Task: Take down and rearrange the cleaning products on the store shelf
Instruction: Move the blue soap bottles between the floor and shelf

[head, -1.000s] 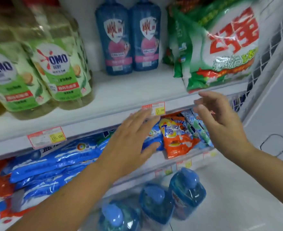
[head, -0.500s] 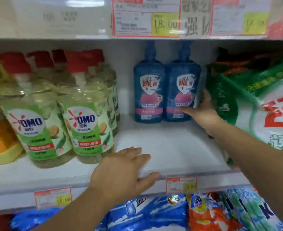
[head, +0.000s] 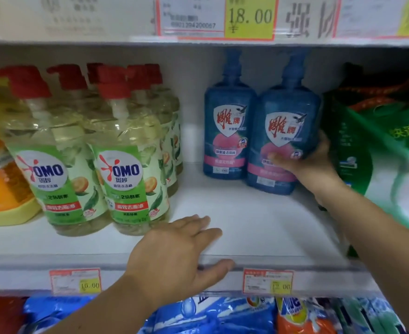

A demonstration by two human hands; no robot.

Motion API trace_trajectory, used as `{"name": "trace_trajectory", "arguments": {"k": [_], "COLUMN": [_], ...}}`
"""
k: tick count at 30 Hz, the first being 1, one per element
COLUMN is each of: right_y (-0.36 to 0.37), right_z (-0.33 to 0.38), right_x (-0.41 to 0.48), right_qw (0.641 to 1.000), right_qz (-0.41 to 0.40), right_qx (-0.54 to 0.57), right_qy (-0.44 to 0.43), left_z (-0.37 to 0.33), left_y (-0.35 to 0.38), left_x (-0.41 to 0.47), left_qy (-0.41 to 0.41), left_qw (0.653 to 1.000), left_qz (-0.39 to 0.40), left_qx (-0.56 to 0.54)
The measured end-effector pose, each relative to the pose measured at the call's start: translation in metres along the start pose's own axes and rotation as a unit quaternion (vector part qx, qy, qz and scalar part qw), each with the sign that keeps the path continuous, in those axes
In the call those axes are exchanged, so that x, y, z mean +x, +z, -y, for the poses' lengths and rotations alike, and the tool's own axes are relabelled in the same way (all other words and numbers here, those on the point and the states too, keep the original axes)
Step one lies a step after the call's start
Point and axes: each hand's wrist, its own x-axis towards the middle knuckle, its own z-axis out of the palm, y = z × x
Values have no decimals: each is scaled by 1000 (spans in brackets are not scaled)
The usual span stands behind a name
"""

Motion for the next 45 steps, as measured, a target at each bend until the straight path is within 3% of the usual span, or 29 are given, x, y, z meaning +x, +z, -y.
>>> {"name": "trace_trajectory", "arguments": {"k": [5,10,14,18,19,21,24,27,29,32,34,36,38,40,42,45], "right_y": [-12,2,-2,-6,-8,-11,-8,0,8,18,20,27,42,56,61,60], "right_z": [14,20,47,79,88,100,105,99,98,108,118,126,124,120,119,118], "right_x": [-26,-51,-81,-125,-138,-164,-206,-243,-263,-280,-283,-285,-290,-294,-293,-290], "right_qw": [996,999,995,989,989,986,977,969,964,962,976,982,987,989,987,980], "right_qz": [72,23,48,70,73,88,125,167,209,254,203,168,123,74,47,49], "right_qx": [45,29,90,126,127,139,164,175,159,101,73,78,99,121,146,185], "right_qy": [-24,-38,-11,17,19,36,59,42,36,9,-22,-37,-36,-30,-41,-45], "left_z": [1,1,-1,-4,-6,-15,-31,-25,-15,-5,1,6,5,1,5,26], "left_y": [3,8,-1,-24,-28,-43,-64,-64,-62,-55,-54,-55,-54,-56,-60,-72], "left_x": [0,0,1,-2,-5,-15,-45,-85,-109,-133,-142,-149,-155,-161,-163,-164], "left_qy": [5,13,-8,-77,-103,-140,-120,-153,-164,-178,-206,-233,-243,-237,-225,-209], "left_qw": [1000,999,998,991,977,917,783,682,648,655,674,719,786,816,828,822], "left_qz": [-20,-51,-61,-4,0,-52,-75,7,64,47,4,-51,-84,-104,-98,-18], "left_qx": [3,-4,-6,-105,-187,-371,-606,-715,-741,-733,-709,-653,-562,-516,-505,-529]}}
